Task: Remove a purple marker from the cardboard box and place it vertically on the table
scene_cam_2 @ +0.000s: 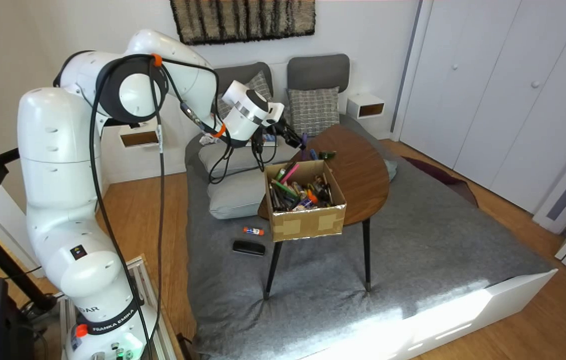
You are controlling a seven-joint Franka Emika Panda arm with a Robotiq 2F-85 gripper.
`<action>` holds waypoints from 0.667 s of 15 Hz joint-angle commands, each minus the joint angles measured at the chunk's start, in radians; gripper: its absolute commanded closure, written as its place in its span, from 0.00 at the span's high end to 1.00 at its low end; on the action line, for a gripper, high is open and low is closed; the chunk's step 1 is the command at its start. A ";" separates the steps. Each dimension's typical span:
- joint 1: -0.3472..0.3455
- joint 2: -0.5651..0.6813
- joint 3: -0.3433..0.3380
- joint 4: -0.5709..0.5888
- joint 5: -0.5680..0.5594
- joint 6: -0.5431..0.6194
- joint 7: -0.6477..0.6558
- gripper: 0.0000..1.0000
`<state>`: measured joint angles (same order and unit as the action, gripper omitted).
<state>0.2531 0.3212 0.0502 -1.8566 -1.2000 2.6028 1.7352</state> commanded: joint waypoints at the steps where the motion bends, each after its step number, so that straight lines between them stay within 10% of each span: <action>1: 0.007 0.002 -0.006 0.000 -0.032 0.014 0.040 0.81; 5: 0.004 -0.001 -0.002 -0.002 -0.018 0.015 0.030 1.00; 10: -0.019 -0.053 0.081 -0.002 0.306 -0.115 -0.260 1.00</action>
<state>0.2421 0.3163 0.0892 -1.8552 -1.0394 2.5688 1.6152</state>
